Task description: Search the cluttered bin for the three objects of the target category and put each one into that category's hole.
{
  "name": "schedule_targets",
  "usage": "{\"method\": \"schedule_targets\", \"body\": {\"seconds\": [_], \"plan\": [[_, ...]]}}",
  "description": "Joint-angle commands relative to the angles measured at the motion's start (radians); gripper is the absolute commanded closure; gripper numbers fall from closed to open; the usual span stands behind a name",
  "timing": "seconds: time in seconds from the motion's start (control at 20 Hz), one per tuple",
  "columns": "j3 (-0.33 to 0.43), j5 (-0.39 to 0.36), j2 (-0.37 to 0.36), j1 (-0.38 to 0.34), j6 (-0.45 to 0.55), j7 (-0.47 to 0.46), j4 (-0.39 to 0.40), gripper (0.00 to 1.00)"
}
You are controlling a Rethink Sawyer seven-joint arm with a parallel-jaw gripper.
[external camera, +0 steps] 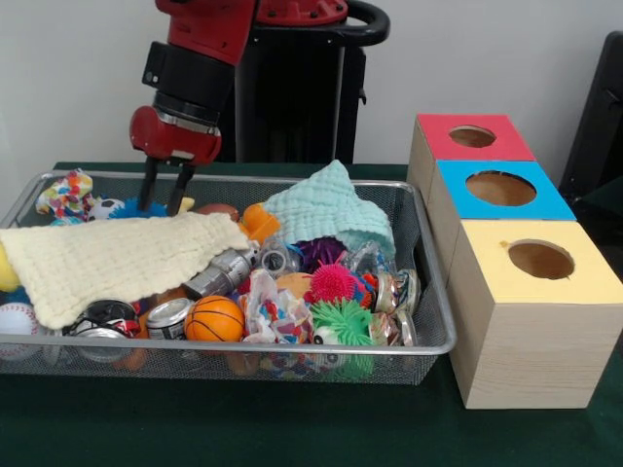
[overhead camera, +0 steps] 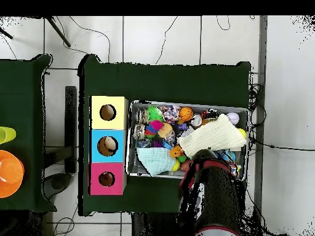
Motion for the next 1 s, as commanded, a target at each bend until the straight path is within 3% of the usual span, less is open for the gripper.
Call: {"method": "schedule_targets", "body": {"seconds": [0.05, 0.3, 0.35, 0.5, 0.6, 0.7, 0.85, 1.0], "plan": [[-0.045, 0.053, 0.061, 0.057, -0.123, 0.183, -0.111, 0.0], [-0.102, 0.132, 0.091, 0.077, -0.188, 0.129, -0.121, 0.0], [-0.075, 0.155, 0.077, 0.053, -0.22, 0.084, -0.097, 0.0], [0.129, 0.09, 0.004, -0.074, -0.134, 0.074, 0.044, 0.0], [0.204, 0.113, -0.035, -0.123, -0.09, 0.04, 0.095, 0.0], [0.277, 0.185, -0.086, -0.172, -0.027, -0.03, 0.148, 0.0], [0.313, 0.237, -0.126, -0.189, 0.001, -0.064, 0.175, 0.0], [0.27, 0.218, -0.091, -0.148, -0.04, -0.019, 0.129, 0.0]]}}
